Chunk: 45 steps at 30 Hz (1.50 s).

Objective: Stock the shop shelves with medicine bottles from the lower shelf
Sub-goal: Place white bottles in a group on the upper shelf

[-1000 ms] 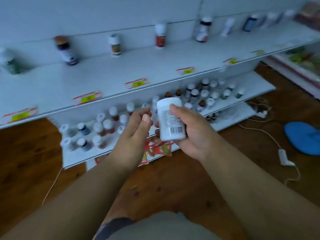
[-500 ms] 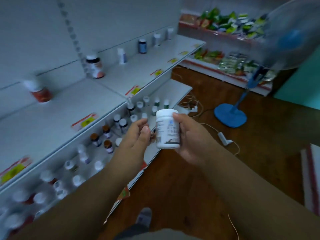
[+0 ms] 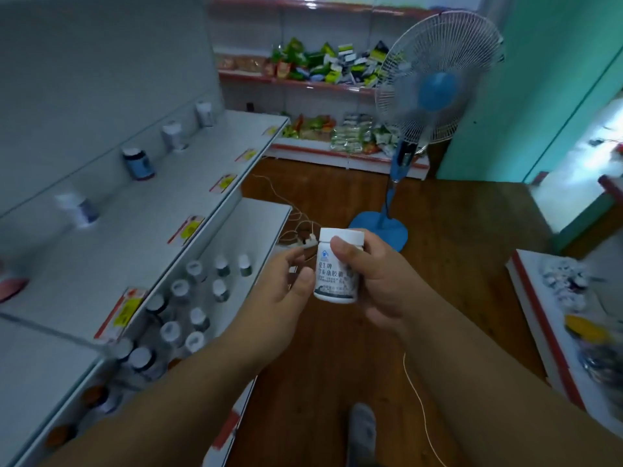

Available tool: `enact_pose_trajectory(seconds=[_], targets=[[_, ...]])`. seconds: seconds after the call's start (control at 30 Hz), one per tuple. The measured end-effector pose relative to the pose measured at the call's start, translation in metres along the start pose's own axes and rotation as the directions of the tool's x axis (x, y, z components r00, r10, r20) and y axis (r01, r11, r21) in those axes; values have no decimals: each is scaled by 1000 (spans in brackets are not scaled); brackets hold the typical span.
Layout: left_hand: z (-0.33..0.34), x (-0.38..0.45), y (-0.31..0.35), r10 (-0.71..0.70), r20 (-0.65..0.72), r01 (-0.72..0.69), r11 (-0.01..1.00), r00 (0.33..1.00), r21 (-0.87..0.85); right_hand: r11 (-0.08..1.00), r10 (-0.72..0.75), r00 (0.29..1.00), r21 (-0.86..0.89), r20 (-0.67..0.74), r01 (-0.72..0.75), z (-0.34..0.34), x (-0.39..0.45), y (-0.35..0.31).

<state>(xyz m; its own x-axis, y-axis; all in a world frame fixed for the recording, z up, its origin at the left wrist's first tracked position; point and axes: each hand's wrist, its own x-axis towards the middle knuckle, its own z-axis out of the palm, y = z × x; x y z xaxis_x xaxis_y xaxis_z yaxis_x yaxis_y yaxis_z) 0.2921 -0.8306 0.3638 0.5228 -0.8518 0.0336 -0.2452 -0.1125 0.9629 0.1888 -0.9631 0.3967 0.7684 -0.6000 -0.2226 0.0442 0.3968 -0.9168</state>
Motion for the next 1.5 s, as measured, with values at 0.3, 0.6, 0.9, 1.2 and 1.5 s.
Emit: enact_pose_trajectory(seconds=[0.3,0.6,0.9,1.2,1.5], targets=[[16,172,4,-22,-167,51,983,986,175,980,-2,981,-194,193,40,-53,175,-84],[-47,314,-7,-49,-432,196,933,901,303,975,19,922,-211,387,68,-17,360,-120],[-118,479,-33,-26,-414,214,885,910,414,956,52,907,-285,417,76,13,525,-166],[-155,583,-75,-102,-543,385,812,833,439,824,104,848,-522,520,219,32,683,-167],[-173,665,-112,-215,-799,712,618,562,334,652,247,650,-620,719,437,69,836,-151]])
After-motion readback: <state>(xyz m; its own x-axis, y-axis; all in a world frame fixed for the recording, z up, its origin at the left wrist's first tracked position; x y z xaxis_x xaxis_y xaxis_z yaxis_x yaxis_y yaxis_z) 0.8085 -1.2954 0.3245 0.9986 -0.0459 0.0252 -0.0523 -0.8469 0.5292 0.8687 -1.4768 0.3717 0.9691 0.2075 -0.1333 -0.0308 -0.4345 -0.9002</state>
